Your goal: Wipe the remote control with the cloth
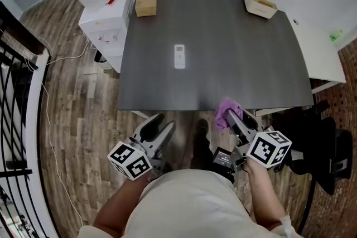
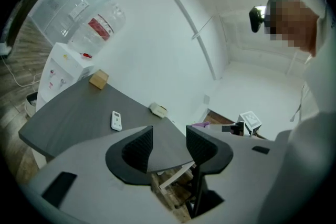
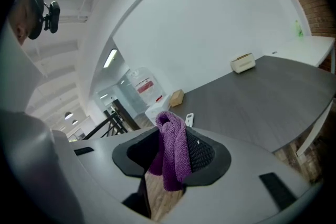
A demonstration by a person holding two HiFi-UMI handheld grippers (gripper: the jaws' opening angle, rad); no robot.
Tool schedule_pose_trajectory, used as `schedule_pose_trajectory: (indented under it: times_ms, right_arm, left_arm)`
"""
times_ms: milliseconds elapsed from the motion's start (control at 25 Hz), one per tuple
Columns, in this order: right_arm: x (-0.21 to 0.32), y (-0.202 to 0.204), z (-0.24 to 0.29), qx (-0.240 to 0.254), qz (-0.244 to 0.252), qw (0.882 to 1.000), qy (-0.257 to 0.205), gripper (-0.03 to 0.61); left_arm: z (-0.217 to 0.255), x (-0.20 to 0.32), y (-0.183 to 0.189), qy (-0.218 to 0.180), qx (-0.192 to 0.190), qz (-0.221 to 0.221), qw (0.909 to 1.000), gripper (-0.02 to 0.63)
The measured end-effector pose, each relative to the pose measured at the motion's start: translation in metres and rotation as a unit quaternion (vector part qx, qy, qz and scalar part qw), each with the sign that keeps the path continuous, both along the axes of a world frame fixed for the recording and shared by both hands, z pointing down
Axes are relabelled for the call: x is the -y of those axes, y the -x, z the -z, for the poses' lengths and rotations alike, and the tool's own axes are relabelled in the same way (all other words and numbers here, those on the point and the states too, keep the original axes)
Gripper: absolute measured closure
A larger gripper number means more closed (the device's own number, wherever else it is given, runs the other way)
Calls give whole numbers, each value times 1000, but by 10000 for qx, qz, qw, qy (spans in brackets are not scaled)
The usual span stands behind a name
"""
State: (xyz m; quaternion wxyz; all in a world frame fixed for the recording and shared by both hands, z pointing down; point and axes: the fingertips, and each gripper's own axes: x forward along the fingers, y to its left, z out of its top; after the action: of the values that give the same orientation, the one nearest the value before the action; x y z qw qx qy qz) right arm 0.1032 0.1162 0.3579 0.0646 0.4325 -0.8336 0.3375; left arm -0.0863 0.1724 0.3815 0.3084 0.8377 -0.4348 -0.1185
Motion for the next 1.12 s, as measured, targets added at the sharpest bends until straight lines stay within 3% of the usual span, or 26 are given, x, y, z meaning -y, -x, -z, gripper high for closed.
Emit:
schedule_pose_trajectory:
  times_ms: [160,320,440,600,880,1120]
  right_arm:
    - [63,-5,-4,83,351,9992,163,430]
    - [118,-13,-6,81,737,9969,254,430]
    - [150,-23,-18,148,898,9949,441,428]
    - [177,-34,-33,166,999,9927,660,428]
    - [189,-37,-45,12,873,9926,841,430]
    - [183,-33,-47,-224,513,9951,817,430]
  left_arm:
    - [-23,60,-9,413,431,529,9968,396]
    - [-53,114,-22,896,1015,886,9868,353]
    - [-80,144,-34,1248,1374,1024,9773,346]
    - [-115,176,-34,1684,1972,1215,9581,341]
    - [-174,235,-17,2105,3100,932,9224,281]
    - [-209,265,-10,2187,3567,420,9073,275]
